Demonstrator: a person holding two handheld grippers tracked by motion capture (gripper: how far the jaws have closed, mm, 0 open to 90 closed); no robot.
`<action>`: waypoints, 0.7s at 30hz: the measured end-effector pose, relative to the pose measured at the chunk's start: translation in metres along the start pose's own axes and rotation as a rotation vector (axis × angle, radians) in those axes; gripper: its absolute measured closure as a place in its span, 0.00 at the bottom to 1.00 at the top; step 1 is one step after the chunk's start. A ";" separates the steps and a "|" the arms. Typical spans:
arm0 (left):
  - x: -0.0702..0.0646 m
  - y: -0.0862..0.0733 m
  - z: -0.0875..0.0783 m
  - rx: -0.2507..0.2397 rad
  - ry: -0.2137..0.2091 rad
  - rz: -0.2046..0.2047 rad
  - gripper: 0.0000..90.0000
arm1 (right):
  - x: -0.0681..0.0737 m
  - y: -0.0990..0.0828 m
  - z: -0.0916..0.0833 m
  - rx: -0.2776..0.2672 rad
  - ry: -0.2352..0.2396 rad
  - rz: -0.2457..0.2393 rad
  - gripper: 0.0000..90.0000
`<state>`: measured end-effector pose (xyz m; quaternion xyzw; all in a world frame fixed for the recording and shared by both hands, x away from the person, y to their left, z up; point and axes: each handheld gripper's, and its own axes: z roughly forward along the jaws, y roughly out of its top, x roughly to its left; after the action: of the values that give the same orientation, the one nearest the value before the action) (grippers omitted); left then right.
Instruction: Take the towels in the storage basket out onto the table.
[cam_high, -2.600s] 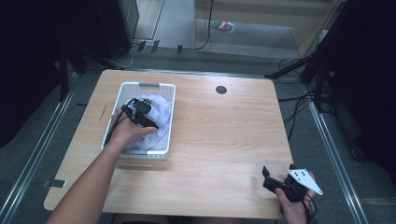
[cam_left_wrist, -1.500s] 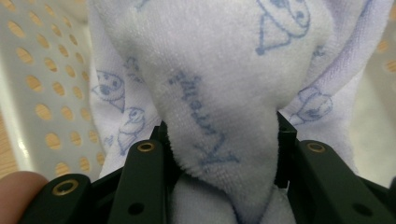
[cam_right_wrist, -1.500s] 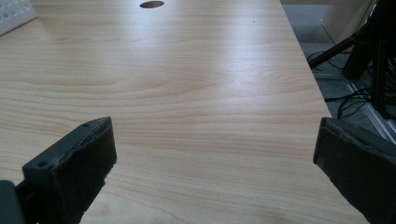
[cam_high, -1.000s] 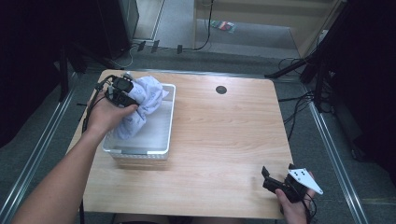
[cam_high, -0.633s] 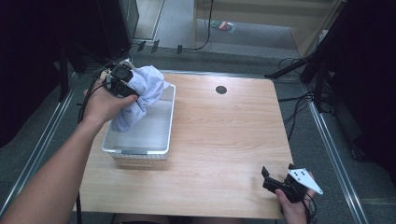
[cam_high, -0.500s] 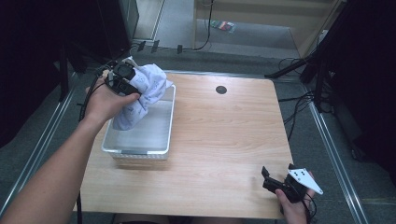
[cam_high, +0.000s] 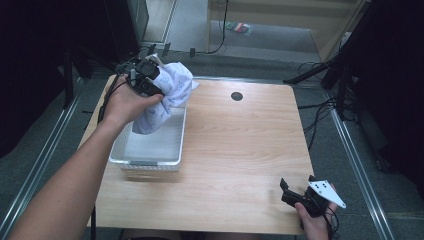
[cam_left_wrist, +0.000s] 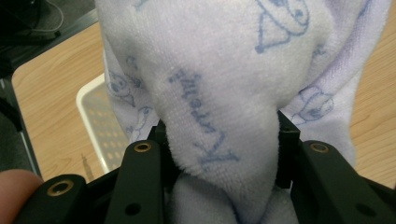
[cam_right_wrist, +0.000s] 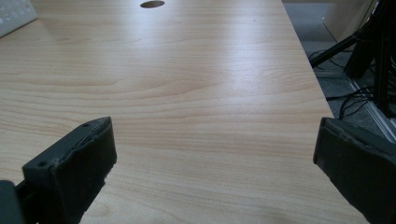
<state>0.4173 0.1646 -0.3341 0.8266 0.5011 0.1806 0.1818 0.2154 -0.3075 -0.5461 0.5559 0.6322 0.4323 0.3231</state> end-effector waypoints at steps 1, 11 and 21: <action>-0.002 0.002 0.000 0.001 -0.001 0.003 0.66 | 0.000 0.000 0.000 0.000 0.001 0.000 0.00; -0.033 0.023 0.006 -0.010 -0.040 0.035 0.66 | 0.001 0.000 0.000 -0.003 0.004 0.000 0.00; -0.063 0.040 0.013 -0.026 -0.067 0.072 0.66 | 0.000 0.000 -0.001 -0.012 0.009 -0.005 0.00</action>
<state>0.4271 0.0894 -0.3329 0.8473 0.4621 0.1658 0.2026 0.2146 -0.3078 -0.5461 0.5505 0.6325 0.4378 0.3244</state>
